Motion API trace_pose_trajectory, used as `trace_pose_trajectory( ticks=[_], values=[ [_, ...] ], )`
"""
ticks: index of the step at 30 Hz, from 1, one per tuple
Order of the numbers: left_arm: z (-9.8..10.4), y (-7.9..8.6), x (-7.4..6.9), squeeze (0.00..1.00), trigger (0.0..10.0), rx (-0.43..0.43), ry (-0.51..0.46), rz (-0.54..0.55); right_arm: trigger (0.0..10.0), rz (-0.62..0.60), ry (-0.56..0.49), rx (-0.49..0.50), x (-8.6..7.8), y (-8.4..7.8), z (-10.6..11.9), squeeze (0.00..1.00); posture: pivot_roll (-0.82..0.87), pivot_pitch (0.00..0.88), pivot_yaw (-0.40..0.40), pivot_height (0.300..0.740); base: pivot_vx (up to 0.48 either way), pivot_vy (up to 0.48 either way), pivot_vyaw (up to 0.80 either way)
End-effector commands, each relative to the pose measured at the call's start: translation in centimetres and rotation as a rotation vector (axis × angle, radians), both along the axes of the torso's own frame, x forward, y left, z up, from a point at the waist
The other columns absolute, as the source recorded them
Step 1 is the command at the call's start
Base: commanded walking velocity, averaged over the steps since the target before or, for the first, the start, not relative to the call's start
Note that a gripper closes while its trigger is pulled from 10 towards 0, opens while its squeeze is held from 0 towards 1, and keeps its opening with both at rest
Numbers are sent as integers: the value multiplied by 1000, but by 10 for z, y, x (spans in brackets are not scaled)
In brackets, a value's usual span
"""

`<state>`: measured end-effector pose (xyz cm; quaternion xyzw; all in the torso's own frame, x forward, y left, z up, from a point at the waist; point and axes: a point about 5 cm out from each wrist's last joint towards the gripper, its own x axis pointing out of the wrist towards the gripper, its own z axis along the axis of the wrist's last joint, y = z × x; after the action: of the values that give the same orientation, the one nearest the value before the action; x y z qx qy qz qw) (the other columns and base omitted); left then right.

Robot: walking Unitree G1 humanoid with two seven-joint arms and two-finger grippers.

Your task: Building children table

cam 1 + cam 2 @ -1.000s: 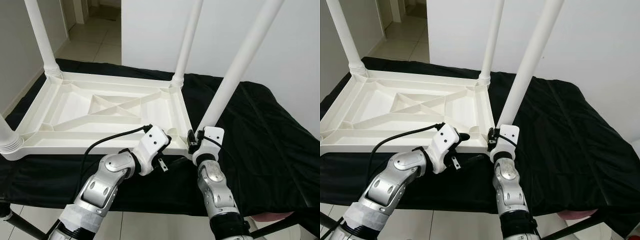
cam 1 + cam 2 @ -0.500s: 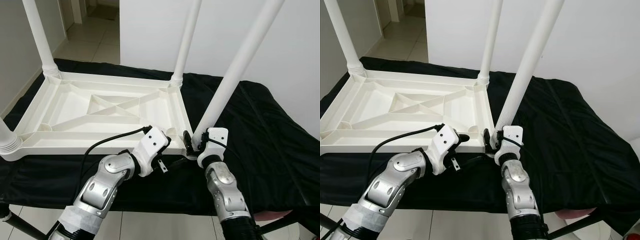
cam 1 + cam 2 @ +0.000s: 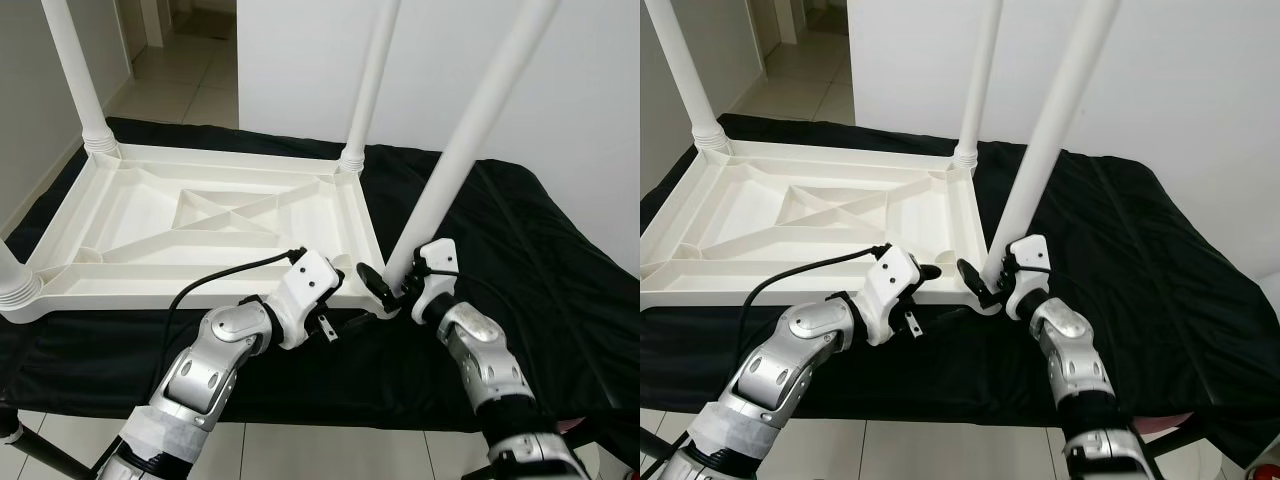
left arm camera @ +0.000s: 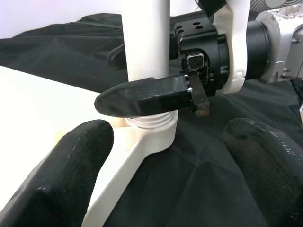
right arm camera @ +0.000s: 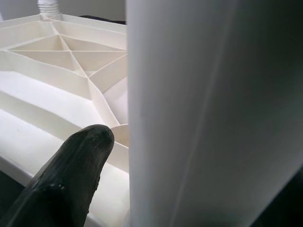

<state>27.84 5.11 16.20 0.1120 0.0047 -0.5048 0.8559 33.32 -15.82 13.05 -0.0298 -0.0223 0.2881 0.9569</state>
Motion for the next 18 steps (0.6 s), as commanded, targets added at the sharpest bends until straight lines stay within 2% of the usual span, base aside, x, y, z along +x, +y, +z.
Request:
trace_pose_trajectory(
  ticks=[1,2,3,4,5,7,8,11,18],
  values=[
    [-1,-3,2,0,10000,11,-15,18,10000,33,15,-21,4,0,-2,0,-7,0,-78,740,0,0,0],
    [0,-3,2,0,10000,11,-16,16,10000,48,17,-29,5,1,-2,0,-7,0,-74,740,0,0,0],
    [0,-4,2,0,10000,10,-18,15,8000,72,22,-30,7,2,-3,0,-7,0,-74,740,0,0,0],
    [0,-4,2,0,10000,9,-18,14,8000,89,25,-29,8,3,-3,0,-7,0,-74,740,0,0,0],
    [1,-5,3,0,10000,9,-20,10,3137,102,29,-55,11,4,-5,0,-8,0,-66,740,0,0,0],
    [1,-5,3,0,10000,9,-20,10,3137,102,29,-55,11,4,-5,0,-8,0,-66,740,0,0,0],
    [1,-6,2,0,10000,8,-18,2,0,116,65,-66,14,5,-10,0,-8,0,-66,740,0,0,0],
    [0,-7,1,0,10000,13,-16,-9,0,147,98,-71,16,8,-15,0,-12,0,-60,740,0,0,0],
    [0,-6,0,0,10000,15,-15,-9,0,164,102,-71,16,7,-15,0,-3,0,-63,740,0,0,0]
  ],
)
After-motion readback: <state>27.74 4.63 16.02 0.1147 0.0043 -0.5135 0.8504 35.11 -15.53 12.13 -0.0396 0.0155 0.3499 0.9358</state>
